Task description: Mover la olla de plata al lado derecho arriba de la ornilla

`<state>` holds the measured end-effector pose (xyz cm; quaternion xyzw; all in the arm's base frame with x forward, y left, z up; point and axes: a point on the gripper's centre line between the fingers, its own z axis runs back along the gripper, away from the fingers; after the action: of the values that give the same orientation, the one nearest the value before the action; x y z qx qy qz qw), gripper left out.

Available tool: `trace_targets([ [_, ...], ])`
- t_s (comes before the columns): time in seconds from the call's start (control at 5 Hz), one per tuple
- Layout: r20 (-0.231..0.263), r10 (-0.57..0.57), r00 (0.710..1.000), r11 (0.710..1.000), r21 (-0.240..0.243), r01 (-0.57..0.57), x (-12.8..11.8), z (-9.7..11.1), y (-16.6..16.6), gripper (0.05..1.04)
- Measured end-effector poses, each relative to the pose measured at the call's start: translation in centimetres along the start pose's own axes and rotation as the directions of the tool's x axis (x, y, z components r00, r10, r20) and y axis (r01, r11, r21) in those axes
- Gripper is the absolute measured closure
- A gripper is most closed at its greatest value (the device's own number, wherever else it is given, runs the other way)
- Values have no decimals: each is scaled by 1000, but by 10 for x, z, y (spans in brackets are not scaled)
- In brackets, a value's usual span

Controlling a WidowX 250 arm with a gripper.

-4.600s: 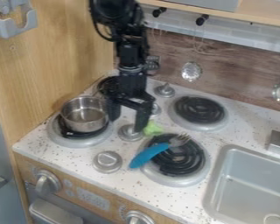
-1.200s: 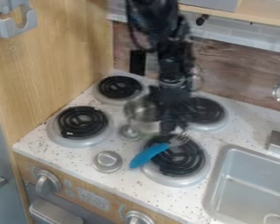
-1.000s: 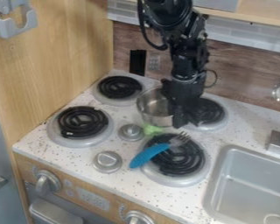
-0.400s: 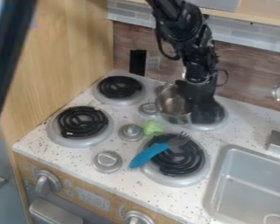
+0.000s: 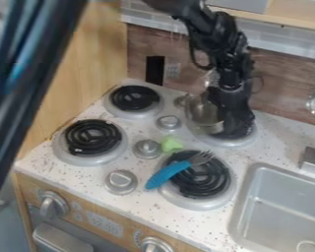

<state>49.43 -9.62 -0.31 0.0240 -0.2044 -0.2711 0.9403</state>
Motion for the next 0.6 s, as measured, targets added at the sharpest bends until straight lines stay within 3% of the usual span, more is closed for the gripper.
trace_targets([
  [0.2, 1, -42, 999, 999, -14, 42, 16, -6, -17, 1019],
  [0.6, -19, -33, 999, 999, -1, 32, 24, -15, -14, 1019],
])
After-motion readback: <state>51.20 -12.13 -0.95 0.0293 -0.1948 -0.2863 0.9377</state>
